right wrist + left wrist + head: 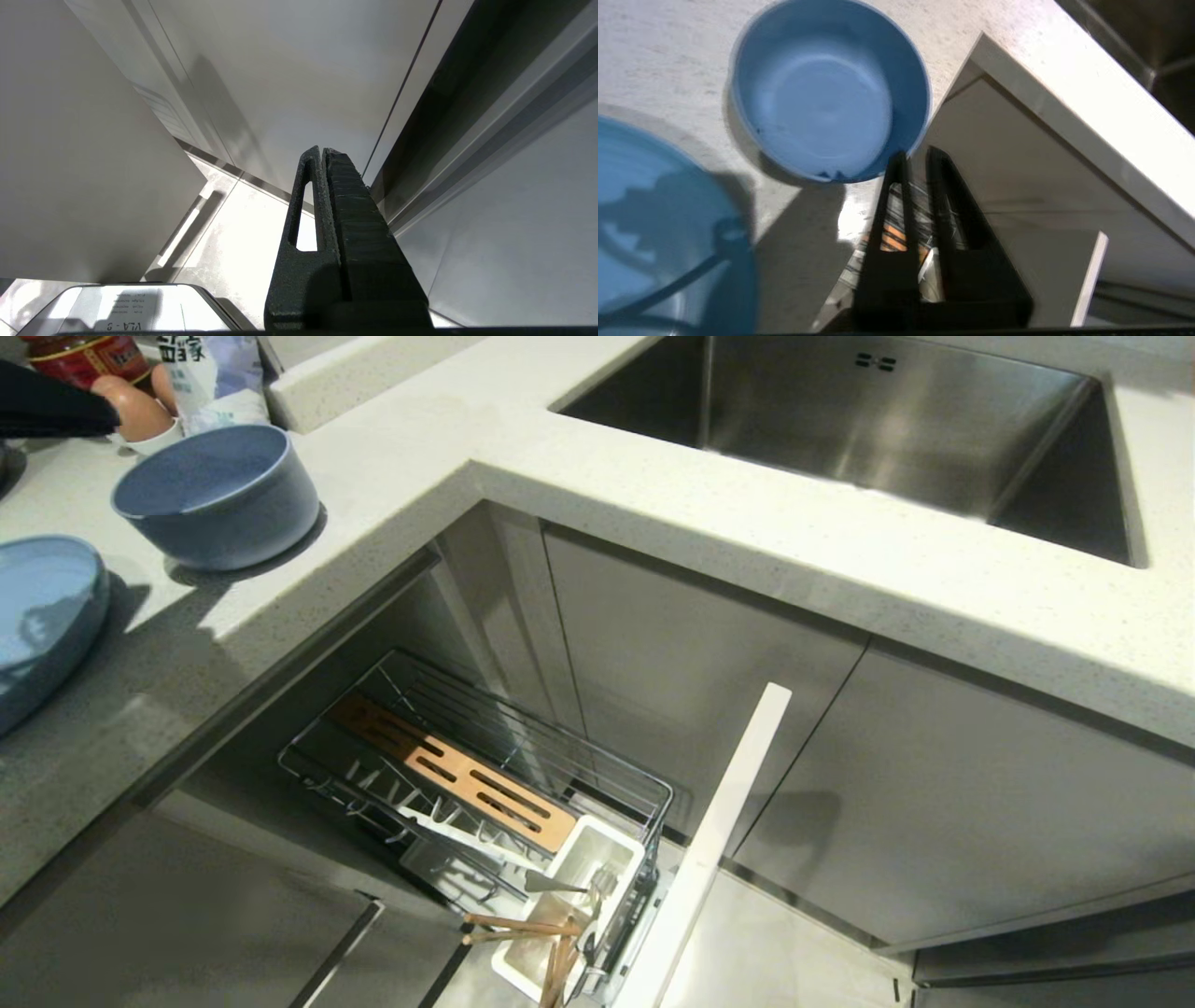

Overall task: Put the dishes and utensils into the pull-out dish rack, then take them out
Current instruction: Pick up the bowl and place it in the cupboard

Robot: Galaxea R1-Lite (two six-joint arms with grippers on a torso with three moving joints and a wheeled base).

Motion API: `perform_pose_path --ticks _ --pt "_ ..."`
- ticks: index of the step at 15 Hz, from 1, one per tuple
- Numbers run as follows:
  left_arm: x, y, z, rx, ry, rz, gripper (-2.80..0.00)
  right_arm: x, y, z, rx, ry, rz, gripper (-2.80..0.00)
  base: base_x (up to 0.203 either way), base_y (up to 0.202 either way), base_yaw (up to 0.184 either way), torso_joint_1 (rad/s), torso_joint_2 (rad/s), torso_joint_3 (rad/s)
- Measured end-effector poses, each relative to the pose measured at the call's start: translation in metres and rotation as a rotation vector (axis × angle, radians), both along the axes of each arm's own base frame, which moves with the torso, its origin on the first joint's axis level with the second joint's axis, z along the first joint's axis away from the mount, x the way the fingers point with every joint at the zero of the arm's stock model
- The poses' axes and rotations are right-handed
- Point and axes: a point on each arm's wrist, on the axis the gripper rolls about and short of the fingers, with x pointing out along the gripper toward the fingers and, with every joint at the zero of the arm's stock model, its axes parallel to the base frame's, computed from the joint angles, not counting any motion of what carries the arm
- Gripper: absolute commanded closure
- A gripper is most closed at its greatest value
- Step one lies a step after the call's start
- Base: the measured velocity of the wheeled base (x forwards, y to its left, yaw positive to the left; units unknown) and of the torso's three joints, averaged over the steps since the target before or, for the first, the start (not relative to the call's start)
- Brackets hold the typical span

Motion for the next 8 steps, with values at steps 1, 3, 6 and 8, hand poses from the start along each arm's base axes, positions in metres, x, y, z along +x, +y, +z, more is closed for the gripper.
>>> perform_pose_path --ticks 1,3,6,8 --pt "0.003 -0.002 -0.001 0.0 0.006 -0.009 -2.8 0.0 0.0 0.0 0.0 0.0 0.0 0.0 0.0 0.0 0.0 0.0 0.0 0.0" --pt "0.008 -0.005 -0.002 0.001 0.007 -0.013 -2.8 0.0 0.0 0.0 0.0 0.0 0.0 0.0 0.0 0.0 0.0 0.0 0.0 0.0" --pt "0.019 -0.008 -0.003 -0.002 -0.018 0.009 -2.8 0.0 0.0 0.0 0.0 0.0 0.0 0.0 0.0 0.0 0.0 0.0 0.0 0.0" --pt "0.031 -0.012 -0.008 0.004 -0.021 0.036 -2.8 0.0 0.0 0.0 0.0 0.0 0.0 0.0 0.0 0.0 0.0 0.0 0.0 0.0"
